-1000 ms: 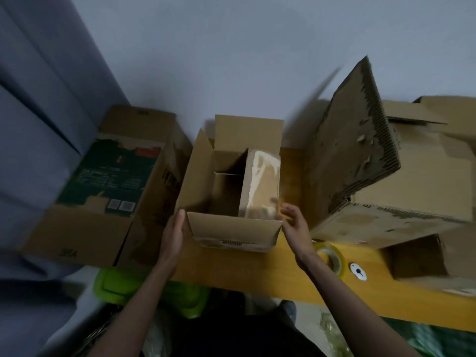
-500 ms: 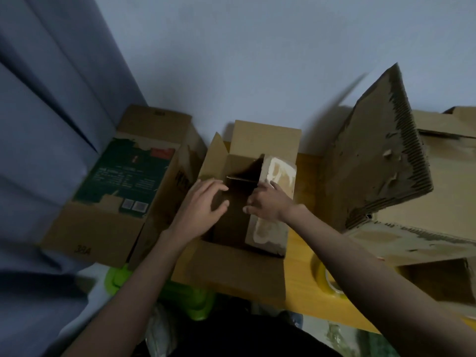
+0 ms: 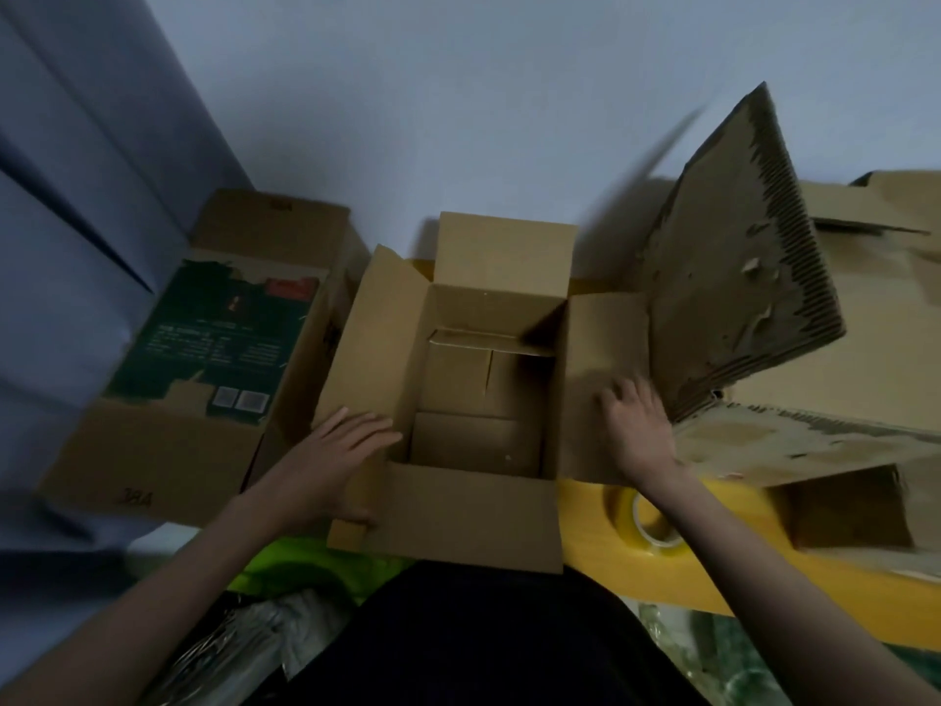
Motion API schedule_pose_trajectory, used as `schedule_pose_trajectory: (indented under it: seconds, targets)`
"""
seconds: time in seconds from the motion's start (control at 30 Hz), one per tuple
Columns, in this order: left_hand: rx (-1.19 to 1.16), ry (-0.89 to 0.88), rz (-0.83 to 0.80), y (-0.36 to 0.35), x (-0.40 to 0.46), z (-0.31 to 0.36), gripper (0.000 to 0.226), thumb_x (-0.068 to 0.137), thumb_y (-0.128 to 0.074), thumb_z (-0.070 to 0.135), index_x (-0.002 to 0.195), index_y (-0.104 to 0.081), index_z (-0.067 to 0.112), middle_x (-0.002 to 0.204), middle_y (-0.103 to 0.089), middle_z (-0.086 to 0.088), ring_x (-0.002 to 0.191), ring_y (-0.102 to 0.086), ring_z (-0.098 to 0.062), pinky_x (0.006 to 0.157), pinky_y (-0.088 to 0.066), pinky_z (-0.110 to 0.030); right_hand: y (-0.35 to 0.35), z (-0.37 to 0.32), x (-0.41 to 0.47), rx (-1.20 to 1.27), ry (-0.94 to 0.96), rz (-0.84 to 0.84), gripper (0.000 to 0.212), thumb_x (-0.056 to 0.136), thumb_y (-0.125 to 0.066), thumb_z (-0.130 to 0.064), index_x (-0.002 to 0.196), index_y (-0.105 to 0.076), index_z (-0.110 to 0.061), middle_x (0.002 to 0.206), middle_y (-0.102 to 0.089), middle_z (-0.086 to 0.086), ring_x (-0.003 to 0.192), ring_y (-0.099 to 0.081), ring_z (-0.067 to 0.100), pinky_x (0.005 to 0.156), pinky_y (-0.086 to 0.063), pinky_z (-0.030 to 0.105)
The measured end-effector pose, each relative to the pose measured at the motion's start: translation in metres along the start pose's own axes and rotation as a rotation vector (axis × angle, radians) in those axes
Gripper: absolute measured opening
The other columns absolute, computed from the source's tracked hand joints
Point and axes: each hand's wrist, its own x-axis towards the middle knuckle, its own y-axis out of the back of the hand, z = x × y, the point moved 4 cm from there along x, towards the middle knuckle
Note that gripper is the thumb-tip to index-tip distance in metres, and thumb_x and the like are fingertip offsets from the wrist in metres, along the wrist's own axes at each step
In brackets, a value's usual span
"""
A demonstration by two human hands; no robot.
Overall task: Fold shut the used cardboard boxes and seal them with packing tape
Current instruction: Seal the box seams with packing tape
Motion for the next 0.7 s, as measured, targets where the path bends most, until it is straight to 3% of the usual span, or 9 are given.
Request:
schedule_pose_trajectory:
  seconds: [0.07,0.2,0.27,0.33,0.43,0.5,0.57,0.63,0.7]
  targets:
    - [0.013,-0.02,-0.05,0.004,0.005,-0.007,0.113,0.073,-0.065,0.076,0.158,-0.002,0.037,0.166,-0.004,0.016,0.151,0.002,-0.004,0.122,0.016,-0.03,-0.004,0.003,0.004,0.121,-0.011,-0.06,0.047,0.097,-0.059,-0.018,0.141,-0.046,-0.012,0.145,-0.04,0.012,0.139,-0.037,0.032,0.111,-0.039,0.041]
    - [0.043,-0.085,-0.063,0.008,0.007,-0.014,0.117,0.071,-0.068,0.073,0.158,0.002,0.04,0.164,-0.002,0.02,0.151,0.001,-0.003,0.124,0.009,-0.036,-0.007,0.005,0.014,0.25,-0.031,-0.144,0.052,0.095,-0.062,-0.023,0.142,-0.044,-0.012,0.145,-0.039,0.012,0.133,-0.043,0.035,0.103,-0.044,0.045]
    - [0.012,-0.094,-0.022,0.005,0.006,-0.013,0.112,0.072,-0.068,0.072,0.158,-0.003,0.04,0.163,-0.012,0.019,0.151,-0.009,-0.004,0.127,-0.001,-0.039,-0.007,0.006,0.018,0.262,-0.047,-0.162,0.049,0.096,-0.062,-0.026,0.14,-0.046,-0.012,0.141,-0.042,0.013,0.13,-0.046,0.035,0.1,-0.046,0.046]
    - [-0.138,-0.045,0.033,0.008,0.005,-0.016,0.101,0.074,-0.069,0.071,0.153,-0.009,0.049,0.157,-0.027,0.021,0.144,-0.023,0.001,0.125,-0.018,-0.039,-0.003,0.005,0.023,0.274,-0.054,-0.168,0.046,0.096,-0.061,-0.029,0.137,-0.049,-0.011,0.136,-0.043,0.014,0.128,-0.047,0.036,0.099,-0.046,0.045]
    - [-0.537,0.119,0.119,0.024,0.009,-0.022,0.081,0.073,-0.057,0.085,0.141,-0.018,0.062,0.147,-0.034,0.026,0.132,-0.036,0.001,0.111,-0.042,-0.04,0.008,0.002,0.034,0.313,-0.079,-0.132,0.044,0.096,-0.061,-0.029,0.134,-0.052,-0.009,0.134,-0.045,0.016,0.128,-0.046,0.036,0.1,-0.045,0.044]
    - [-0.685,0.21,0.181,0.032,0.022,-0.021,0.082,0.074,-0.052,0.086,0.144,-0.024,0.053,0.151,-0.036,0.018,0.135,-0.039,-0.006,0.108,-0.043,-0.042,0.02,-0.003,0.047,0.382,-0.091,-0.091,0.046,0.097,-0.061,-0.028,0.138,-0.051,-0.011,0.139,-0.044,0.015,0.131,-0.044,0.034,0.104,-0.044,0.045]
    - [-0.68,0.272,0.248,0.036,0.042,-0.014,0.083,0.082,-0.061,0.07,0.151,-0.026,0.038,0.155,-0.035,0.011,0.138,-0.037,-0.011,0.11,-0.042,-0.045,0.033,-0.009,0.065,0.51,-0.102,-0.045,0.05,0.096,-0.064,-0.026,0.142,-0.049,-0.013,0.146,-0.043,0.012,0.136,-0.043,0.031,0.108,-0.043,0.044]
    - [-0.539,0.325,0.325,0.036,0.06,-0.009,0.083,0.086,-0.069,0.051,0.154,-0.025,0.03,0.158,-0.034,0.007,0.142,-0.035,-0.012,0.115,-0.036,-0.043,0.047,-0.015,0.089,0.707,-0.142,-0.019,0.052,0.096,-0.065,-0.022,0.144,-0.047,-0.013,0.151,-0.042,0.011,0.139,-0.042,0.029,0.112,-0.041,0.043]
    - [-0.358,0.347,0.348,0.032,0.074,-0.006,0.085,0.087,-0.071,0.045,0.155,-0.025,0.025,0.16,-0.031,0.003,0.147,-0.028,-0.013,0.12,-0.022,-0.038,0.057,-0.018,0.116,0.93,-0.202,-0.013,0.055,0.097,-0.063,-0.018,0.148,-0.043,-0.012,0.153,-0.042,0.01,0.141,-0.041,0.029,0.114,-0.039,0.043]
